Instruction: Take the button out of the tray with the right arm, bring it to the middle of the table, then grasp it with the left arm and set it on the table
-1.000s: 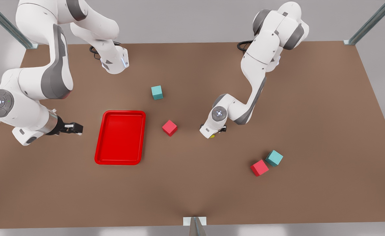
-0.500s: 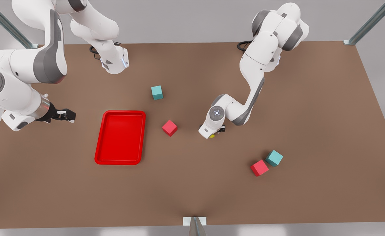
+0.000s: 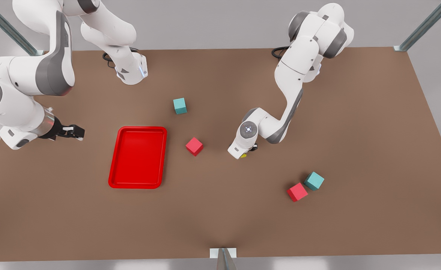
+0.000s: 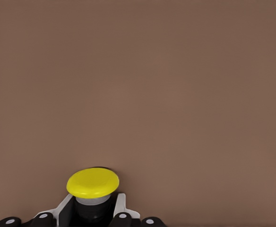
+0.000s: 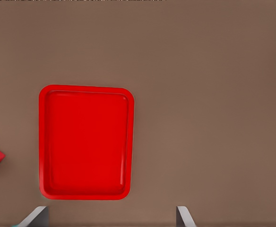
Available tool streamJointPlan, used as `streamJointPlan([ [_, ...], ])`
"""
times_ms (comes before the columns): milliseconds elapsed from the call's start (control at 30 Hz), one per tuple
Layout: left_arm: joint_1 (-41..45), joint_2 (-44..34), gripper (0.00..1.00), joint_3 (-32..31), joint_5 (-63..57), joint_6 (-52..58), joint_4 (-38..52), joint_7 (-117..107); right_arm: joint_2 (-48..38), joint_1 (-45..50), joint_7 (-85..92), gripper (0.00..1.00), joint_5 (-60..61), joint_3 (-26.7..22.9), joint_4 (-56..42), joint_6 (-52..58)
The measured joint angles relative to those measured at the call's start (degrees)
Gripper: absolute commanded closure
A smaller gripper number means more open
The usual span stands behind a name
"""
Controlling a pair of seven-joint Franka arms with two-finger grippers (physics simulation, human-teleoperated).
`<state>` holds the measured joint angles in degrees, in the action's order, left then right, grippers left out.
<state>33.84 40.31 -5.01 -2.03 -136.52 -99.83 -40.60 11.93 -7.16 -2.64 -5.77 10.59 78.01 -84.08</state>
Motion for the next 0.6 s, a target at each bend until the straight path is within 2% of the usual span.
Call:
streamJointPlan([
  [233,0.0,0.0,0.54,0.1,-0.1,0.1,0.1,-0.5,0.3,0.2,0.0,0.0,0.2,-0.1,-0.5,0.0],
  [600,0.0,-0.6,0.54,0.2,-1.2,0.6,0.7,-1.3,0.4,0.1,0.1,0.0,0.1,-0.1,-0.5,0.0],
])
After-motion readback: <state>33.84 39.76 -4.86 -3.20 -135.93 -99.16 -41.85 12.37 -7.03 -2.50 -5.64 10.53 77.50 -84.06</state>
